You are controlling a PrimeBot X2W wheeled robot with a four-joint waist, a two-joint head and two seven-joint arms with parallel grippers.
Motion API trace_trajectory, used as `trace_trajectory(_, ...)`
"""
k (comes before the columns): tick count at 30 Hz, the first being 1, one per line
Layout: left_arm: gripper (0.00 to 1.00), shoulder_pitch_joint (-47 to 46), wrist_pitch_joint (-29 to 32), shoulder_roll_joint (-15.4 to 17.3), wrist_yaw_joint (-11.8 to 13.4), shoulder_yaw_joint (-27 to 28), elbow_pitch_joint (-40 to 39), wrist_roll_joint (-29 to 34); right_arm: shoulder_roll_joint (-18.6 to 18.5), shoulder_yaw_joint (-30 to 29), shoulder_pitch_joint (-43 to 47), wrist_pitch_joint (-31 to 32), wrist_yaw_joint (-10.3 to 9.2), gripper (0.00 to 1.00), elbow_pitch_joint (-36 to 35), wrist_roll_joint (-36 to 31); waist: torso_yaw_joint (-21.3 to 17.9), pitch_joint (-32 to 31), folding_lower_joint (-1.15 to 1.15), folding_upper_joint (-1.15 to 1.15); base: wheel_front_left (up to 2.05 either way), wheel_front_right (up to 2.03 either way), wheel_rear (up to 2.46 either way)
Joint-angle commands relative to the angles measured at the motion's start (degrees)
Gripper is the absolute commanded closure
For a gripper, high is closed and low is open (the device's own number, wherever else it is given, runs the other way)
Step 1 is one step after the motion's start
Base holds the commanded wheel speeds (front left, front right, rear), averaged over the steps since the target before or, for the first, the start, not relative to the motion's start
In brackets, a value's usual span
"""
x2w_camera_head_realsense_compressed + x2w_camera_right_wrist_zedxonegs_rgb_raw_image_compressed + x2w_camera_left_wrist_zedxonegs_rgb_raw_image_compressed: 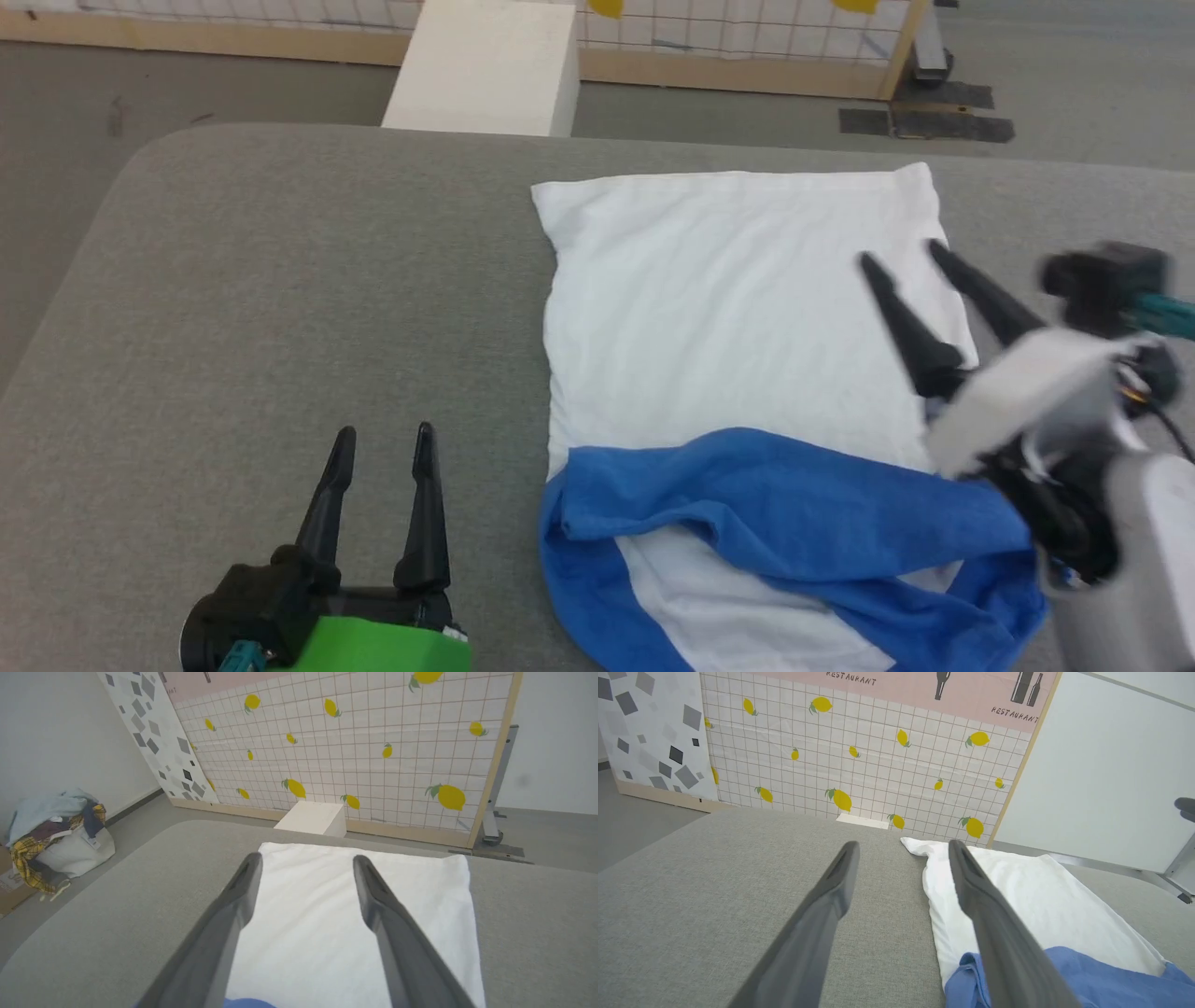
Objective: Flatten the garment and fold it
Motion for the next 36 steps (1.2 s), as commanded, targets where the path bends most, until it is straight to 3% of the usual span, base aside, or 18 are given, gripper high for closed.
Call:
trace_trajectory(1, 0.0, -1.07, 0.14, 0.24, 0.09, -0.04, -0.3, -0.53, 0.02, -2.72, 3.04, 0.07, -0.08, 0.0, -2.44, -1.18, -1.41, 0.13, 0.0, 0.0, 0.0, 0.0, 0.0)
trace_trajectory(4, 0.0, -0.81, -0.03, 0.33, 0.23, 0.04, -0.39, -0.52, 1.36, -8.33, 7.72, -0.37, -0.08, 0.0, -7.48, -2.9, -2.42, 0.31, 0.0, 0.0, 0.0, 0.0, 0.0)
trace_trajectory(5, 0.0, 0.06, -0.32, 0.49, 0.33, 0.02, -0.2, -0.42, 3.66, -13.47, 12.89, -1.72, -0.08, 0.0, -12.12, -4.62, -3.45, 0.55, 0.0, 0.0, 0.0, 0.0, 0.0)
trace_trajectory(8, 0.0, 1.01, -0.64, 0.93, 0.48, -0.15, 0.29, 0.34, 5.15, -16.62, 17.25, -4.26, -0.08, 0.0, -15.04, -7.54, -4.2, 0.74, 0.0, 0.0, 0.0, 0.0, 0.0)
trace_trajectory(9, 0.0, 1.27, -1.18, 0.91, 0.69, -0.5, 0.9, 1.34, 6.35, -19.16, 21.13, -8.1, -0.08, 0.0, -15.16, -10.47, -4.73, 0.81, 0.0, 0.0, 0.0, 0.0, 0.0)
trace_trajectory(15, 0.0, 0.41, -1.71, 0.91, 0.33, -1.29, 2.85, 2.49, 7.14, -19.37, 24.21, -12.41, -0.08, 0.0, -13.01, -13.06, -5.63, 0.86, 0.0, 0.0, 0.0, 0.0, 0.0)
trace_trajectory(20, 0.0, -4.44, 0.11, 3.01, -0.93, -0.44, 1.96, 2.63, 7.22, -19.19, 23.43, -12.78, -0.08, 0.0, -13.8, -13.44, -5.74, 2.24, 0.0, 0.0, 0.0, 0.0, 0.0)
trace_trajectory(28, 0.0, -27.72, 12.98, 10.9, -6.27, 1.74, -1.57, 3.83, 7.24, -17.52, 20.54, -11.66, -0.08, 0.0, -17.32, -13.11, -5.62, 9.76, 0.0, 0.0, 0.0, 0.0, 0.0)
trace_trajectory(36, 0.0, -53.83, 27.89, 13.82, -10.87, 0.83, 10.11, 0.92, 7.24, -16.49, 17.5, -11.66, -0.08, 0.0, -19.63, -11.83, -7.02, 18.67, 0.0, 0.0, 0.0, 0.0, 0.0)
